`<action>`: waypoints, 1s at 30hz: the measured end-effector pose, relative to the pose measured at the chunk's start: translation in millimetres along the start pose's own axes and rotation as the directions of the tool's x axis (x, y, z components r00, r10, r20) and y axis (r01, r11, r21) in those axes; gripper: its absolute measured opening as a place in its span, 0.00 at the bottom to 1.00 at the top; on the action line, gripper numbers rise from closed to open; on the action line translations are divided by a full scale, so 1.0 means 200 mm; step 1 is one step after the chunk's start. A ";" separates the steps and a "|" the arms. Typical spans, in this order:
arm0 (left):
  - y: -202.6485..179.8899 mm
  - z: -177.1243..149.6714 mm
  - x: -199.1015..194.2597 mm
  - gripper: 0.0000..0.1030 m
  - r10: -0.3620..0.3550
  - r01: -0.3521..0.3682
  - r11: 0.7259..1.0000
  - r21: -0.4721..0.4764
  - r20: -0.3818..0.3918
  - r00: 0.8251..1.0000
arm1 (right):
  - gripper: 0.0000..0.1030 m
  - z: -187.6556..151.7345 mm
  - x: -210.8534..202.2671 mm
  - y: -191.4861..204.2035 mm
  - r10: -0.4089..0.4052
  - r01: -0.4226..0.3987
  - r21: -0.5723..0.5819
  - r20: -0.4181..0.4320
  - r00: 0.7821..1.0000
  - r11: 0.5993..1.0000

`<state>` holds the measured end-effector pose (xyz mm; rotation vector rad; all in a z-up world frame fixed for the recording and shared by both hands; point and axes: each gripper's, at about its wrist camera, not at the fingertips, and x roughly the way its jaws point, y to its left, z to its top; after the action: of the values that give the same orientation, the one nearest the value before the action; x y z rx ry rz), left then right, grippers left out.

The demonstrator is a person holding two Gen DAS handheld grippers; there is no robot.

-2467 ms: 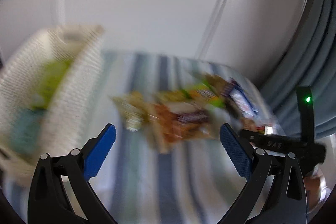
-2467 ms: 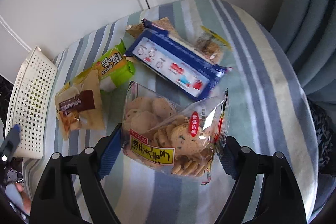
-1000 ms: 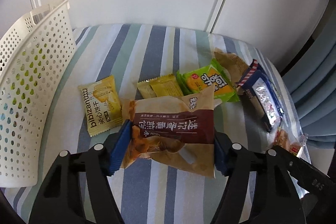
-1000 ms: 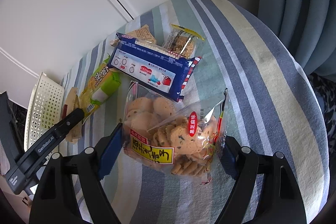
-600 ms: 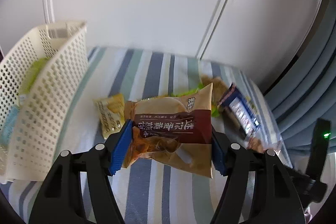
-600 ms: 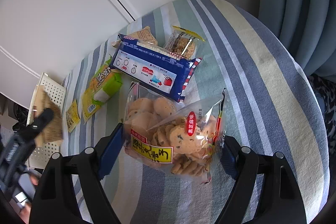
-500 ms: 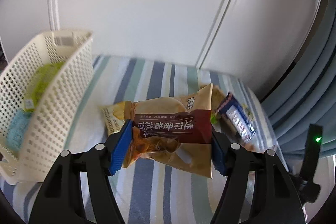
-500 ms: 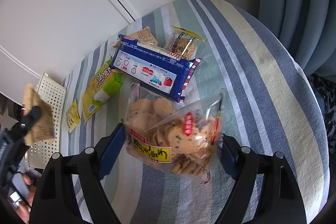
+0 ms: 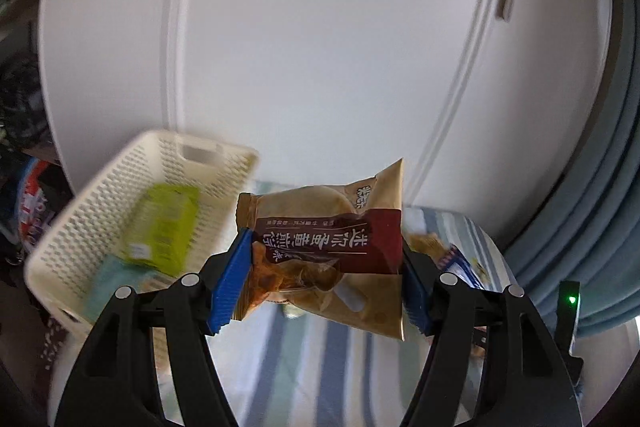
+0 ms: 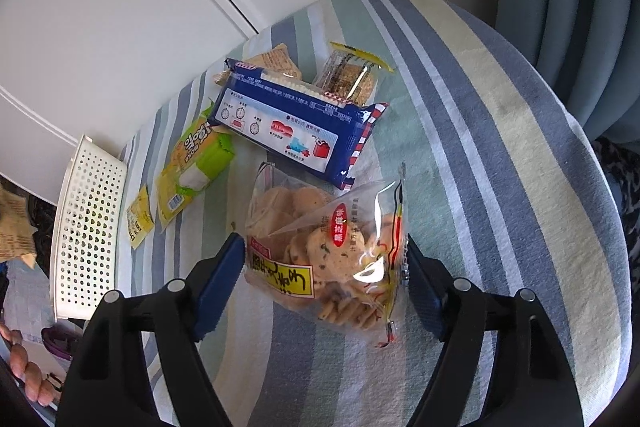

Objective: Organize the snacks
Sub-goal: 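Lift the pastry bag with the left tool and drop it into the basket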

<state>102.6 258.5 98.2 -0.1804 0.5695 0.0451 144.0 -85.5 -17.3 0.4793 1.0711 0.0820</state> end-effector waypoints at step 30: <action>0.81 -0.05 -0.07 0.97 0.280 -0.258 0.910 -0.325 0.021 0.960 | 0.80 0.01 0.04 0.06 -0.056 0.055 -0.054 -0.015 0.998 0.997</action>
<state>70.8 415.5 73.2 -0.4146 0.5140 0.4136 151.2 -73.5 -18.4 0.4013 1.0955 0.0655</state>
